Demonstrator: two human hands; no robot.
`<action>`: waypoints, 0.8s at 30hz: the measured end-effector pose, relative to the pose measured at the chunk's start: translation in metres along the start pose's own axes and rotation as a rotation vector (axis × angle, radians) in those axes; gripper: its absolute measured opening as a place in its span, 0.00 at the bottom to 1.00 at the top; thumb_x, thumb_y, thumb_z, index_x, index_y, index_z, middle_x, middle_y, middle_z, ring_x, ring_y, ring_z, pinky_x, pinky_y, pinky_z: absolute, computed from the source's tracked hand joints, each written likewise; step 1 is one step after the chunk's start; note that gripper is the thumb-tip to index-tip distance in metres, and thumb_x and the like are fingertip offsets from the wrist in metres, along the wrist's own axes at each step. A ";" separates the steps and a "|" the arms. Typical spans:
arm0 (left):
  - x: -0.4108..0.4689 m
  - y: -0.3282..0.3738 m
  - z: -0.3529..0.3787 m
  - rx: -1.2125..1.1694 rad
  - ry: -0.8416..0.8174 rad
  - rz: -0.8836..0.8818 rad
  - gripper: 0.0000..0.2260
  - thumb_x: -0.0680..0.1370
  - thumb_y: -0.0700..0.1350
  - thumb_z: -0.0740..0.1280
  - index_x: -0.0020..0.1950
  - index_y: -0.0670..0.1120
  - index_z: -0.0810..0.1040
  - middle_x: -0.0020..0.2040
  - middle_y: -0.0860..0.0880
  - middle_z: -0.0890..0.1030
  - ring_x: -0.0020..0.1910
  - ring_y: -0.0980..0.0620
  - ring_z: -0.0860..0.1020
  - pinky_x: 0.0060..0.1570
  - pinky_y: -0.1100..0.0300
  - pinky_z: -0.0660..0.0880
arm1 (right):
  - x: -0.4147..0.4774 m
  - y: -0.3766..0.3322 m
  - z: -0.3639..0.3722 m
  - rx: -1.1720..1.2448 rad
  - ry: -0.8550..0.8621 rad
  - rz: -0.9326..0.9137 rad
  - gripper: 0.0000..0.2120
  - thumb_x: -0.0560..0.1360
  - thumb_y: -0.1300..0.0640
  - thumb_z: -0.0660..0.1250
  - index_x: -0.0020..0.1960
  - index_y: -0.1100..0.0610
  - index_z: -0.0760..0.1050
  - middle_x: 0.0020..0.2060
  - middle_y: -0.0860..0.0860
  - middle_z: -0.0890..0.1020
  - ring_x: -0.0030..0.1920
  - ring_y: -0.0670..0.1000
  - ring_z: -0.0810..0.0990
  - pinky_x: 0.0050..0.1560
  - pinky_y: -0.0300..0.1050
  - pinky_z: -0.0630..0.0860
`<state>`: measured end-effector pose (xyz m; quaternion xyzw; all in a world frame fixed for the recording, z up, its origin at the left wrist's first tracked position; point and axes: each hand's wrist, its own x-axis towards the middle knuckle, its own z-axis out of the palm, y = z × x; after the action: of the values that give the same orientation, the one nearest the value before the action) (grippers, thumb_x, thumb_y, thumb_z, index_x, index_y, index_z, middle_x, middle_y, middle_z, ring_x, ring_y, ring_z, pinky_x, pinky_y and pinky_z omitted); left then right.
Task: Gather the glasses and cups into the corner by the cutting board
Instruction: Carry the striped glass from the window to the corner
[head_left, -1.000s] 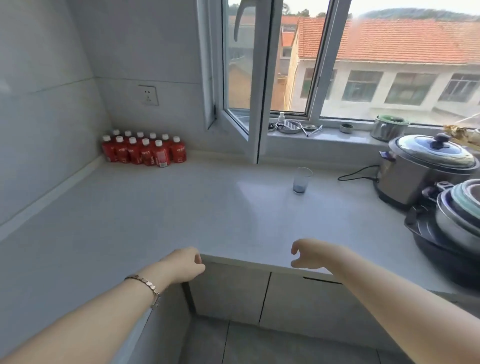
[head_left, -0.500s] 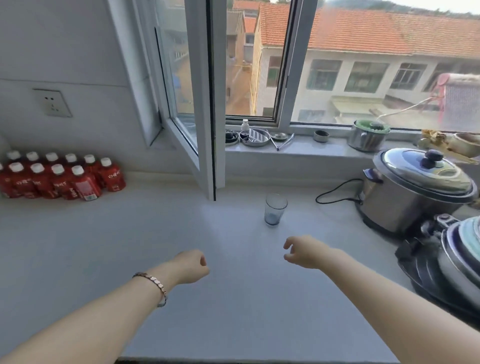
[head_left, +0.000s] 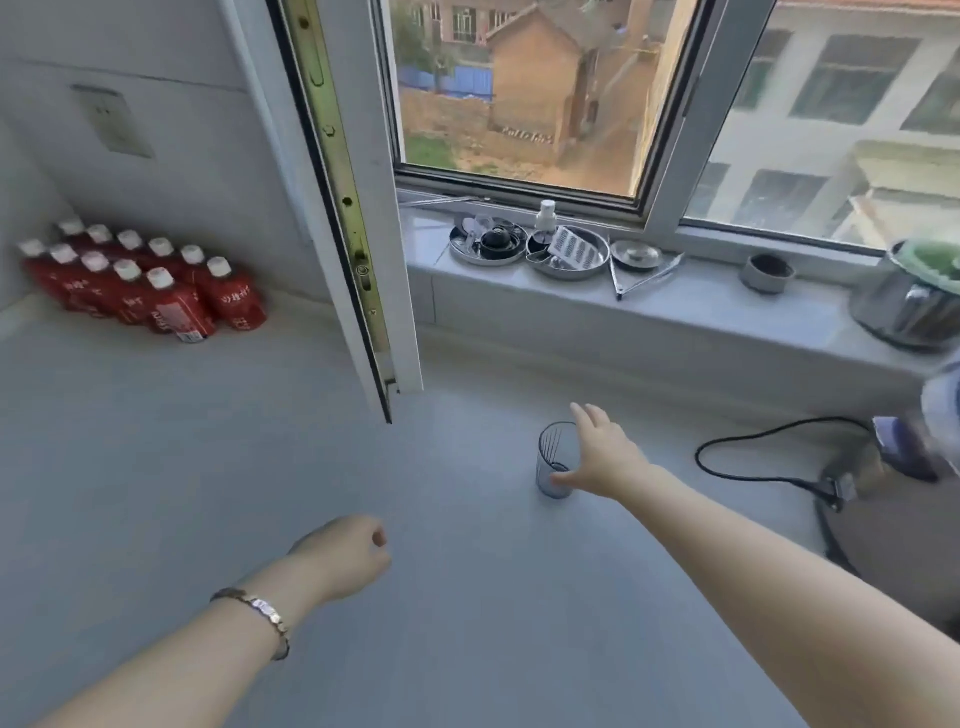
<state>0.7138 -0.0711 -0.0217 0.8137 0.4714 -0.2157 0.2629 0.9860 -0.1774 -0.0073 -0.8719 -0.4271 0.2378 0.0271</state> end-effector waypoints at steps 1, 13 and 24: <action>-0.001 0.001 0.004 -0.010 0.005 -0.026 0.08 0.76 0.50 0.60 0.53 0.50 0.75 0.57 0.49 0.79 0.52 0.49 0.77 0.55 0.60 0.73 | 0.006 0.003 0.003 0.002 -0.017 -0.038 0.44 0.71 0.46 0.70 0.77 0.54 0.48 0.77 0.50 0.52 0.74 0.55 0.59 0.69 0.51 0.67; -0.083 -0.059 0.042 -0.360 0.097 -0.295 0.11 0.77 0.49 0.61 0.56 0.48 0.76 0.58 0.49 0.79 0.55 0.50 0.78 0.50 0.63 0.70 | -0.032 -0.057 0.031 -0.241 -0.075 -0.472 0.38 0.66 0.47 0.71 0.72 0.50 0.61 0.67 0.48 0.66 0.64 0.54 0.69 0.57 0.46 0.74; -0.307 -0.213 0.151 -0.645 0.255 -0.649 0.03 0.78 0.50 0.61 0.48 0.52 0.71 0.49 0.52 0.75 0.49 0.51 0.74 0.51 0.60 0.70 | -0.217 -0.271 0.147 -0.268 -0.242 -1.020 0.38 0.66 0.47 0.71 0.72 0.50 0.61 0.67 0.47 0.66 0.65 0.53 0.69 0.60 0.47 0.75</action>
<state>0.3693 -0.2780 -0.0016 0.5213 0.7726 -0.0274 0.3613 0.6097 -0.1931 0.0161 -0.5160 -0.8230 0.2367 -0.0215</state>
